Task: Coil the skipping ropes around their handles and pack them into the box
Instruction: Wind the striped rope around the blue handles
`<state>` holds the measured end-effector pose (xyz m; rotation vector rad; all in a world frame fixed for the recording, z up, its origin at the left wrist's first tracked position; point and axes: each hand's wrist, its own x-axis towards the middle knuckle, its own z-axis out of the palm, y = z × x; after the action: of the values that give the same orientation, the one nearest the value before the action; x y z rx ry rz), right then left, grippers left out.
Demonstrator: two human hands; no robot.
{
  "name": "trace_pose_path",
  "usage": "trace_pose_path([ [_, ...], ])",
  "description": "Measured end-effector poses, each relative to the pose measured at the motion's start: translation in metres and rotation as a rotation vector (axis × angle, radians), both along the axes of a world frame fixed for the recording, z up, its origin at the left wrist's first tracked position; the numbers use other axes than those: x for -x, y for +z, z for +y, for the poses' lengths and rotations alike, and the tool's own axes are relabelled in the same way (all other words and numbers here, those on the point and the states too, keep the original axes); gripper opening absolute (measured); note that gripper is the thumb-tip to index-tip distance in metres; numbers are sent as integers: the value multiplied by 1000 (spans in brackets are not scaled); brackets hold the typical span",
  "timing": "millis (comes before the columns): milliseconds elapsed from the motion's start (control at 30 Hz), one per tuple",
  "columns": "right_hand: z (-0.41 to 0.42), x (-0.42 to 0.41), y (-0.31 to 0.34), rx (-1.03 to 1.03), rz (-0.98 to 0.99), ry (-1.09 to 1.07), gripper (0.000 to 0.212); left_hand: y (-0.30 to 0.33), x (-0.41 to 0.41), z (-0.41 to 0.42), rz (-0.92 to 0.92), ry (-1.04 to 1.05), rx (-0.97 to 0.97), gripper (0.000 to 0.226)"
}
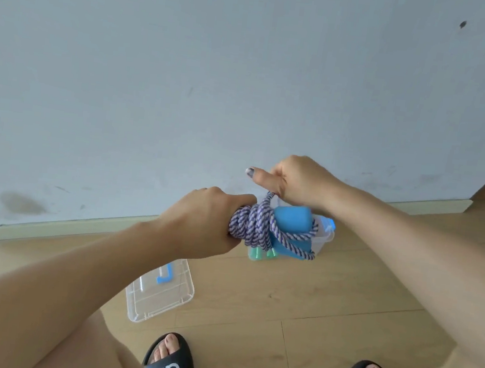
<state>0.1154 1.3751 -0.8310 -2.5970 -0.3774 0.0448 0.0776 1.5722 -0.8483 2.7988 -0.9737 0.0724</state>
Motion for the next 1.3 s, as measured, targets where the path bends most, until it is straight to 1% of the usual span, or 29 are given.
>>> trace_pose_path([
  [67,-7,-1,-13,-133,120,-39,58,6,1,3,40,44,183,12],
  [133,-12,-1,-23,-153,212,-98,40,10,-2,5,71,137,350,30],
  [167,-12,0,-28,-166,245,-127,30,11,-4,5,96,189,399,34],
  [200,-10,4,-31,-169,263,-132,26,11,-7,5,131,240,420,34],
  [233,-6,9,-34,-199,275,-121,29,9,-10,4,167,292,426,31],
  [300,0,21,-37,-245,287,-100,45,4,-19,6,259,406,439,22],
  [367,1,34,-34,-196,265,-101,51,0,-30,13,338,528,506,12],
  [400,-1,40,-29,-177,258,-100,51,-1,-34,17,355,578,540,12],
  [433,0,47,-23,-180,252,-100,51,-2,-36,21,347,603,530,11],
  [500,6,61,-9,-79,197,-47,54,-8,-38,28,276,574,334,11],
  [567,16,71,4,147,-13,54,54,-13,-36,30,231,522,132,14],
  [633,21,72,15,281,-213,126,56,-17,-34,31,202,463,2,12],
  [733,19,58,30,308,-392,121,61,-14,-28,28,143,320,-129,12],
  [800,15,43,35,244,-417,102,64,-8,-22,21,75,211,-184,13],
  [900,9,18,28,189,-350,60,65,-2,-12,9,-70,64,-241,10],
  [967,5,8,16,136,-240,50,65,-1,-11,8,-142,-3,-198,12],
  [1033,0,4,3,28,-88,33,64,-4,-13,13,-173,-58,-129,12],
  [1067,-3,4,-3,-47,-10,24,63,-5,-14,16,-166,-67,-79,12],
  [1200,2,11,-21,-420,247,-38,57,-5,-14,18,-32,35,119,13],
  [1267,6,16,-23,-560,341,-105,47,-3,-12,16,33,70,196,8],
  [1300,4,18,-24,-569,370,-110,41,-1,-11,14,48,91,228,21],
])
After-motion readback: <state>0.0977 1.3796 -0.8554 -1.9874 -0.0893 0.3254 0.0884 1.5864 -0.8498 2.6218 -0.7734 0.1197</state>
